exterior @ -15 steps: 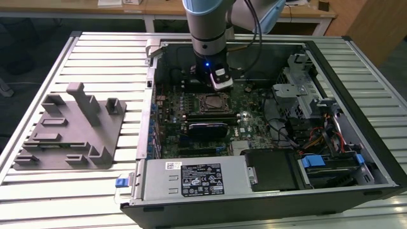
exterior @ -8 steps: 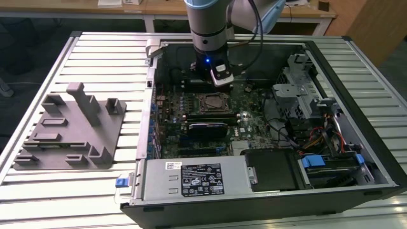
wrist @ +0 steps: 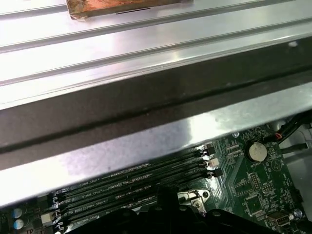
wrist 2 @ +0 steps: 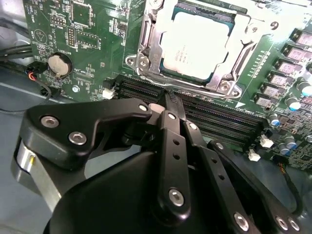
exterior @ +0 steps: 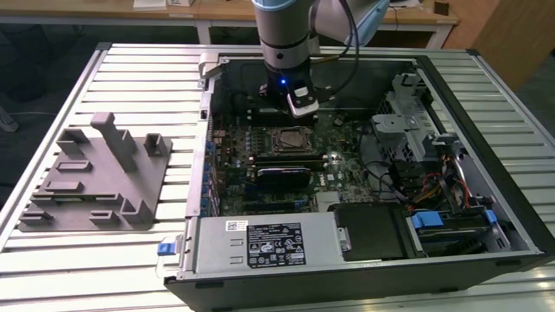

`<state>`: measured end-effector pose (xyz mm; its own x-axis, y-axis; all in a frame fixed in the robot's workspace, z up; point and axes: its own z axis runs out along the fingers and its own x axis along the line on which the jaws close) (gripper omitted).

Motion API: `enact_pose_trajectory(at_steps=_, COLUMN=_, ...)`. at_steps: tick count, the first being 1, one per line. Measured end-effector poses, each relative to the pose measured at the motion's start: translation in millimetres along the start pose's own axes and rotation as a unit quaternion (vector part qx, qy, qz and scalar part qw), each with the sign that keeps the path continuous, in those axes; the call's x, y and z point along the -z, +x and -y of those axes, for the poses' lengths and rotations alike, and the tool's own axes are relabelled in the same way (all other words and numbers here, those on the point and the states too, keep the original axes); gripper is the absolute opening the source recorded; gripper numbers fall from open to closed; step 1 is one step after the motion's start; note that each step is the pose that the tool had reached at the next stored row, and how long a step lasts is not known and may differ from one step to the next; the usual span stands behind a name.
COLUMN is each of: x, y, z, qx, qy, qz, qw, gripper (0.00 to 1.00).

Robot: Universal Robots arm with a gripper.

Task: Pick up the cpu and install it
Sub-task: 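Install the first cpu locking lever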

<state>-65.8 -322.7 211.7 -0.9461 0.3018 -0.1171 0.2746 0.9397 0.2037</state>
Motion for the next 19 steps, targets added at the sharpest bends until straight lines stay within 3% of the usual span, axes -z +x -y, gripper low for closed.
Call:
enact_pose_trajectory(at_steps=3, x=0.0, y=-0.9, z=0.8, qx=0.000, qy=0.0049, qz=-0.0043, qw=1.0000, gripper=0.11)
enact_pose_trajectory(at_steps=6, x=-0.1, y=-2.0, z=1.8, qx=0.000, qy=0.0147, qz=-0.0094, qw=0.9998, gripper=0.11)
enact_pose_trajectory(at_steps=10, x=0.3, y=-4.0, z=6.6, qx=0.000, qy=0.0265, qz=-0.0132, qw=0.9996, gripper=0.11)
enact_pose_trajectory(at_steps=18, x=1.2, y=-7.8, z=16.5, qx=0.003, qy=0.0563, qz=-0.0169, qw=0.9983, gripper=0.11)
enact_pose_trajectory(at_steps=19, x=1.4, y=-8.7, z=19.3, qx=0.003, qy=0.0630, qz=-0.0176, qw=0.9979, gripper=0.11)
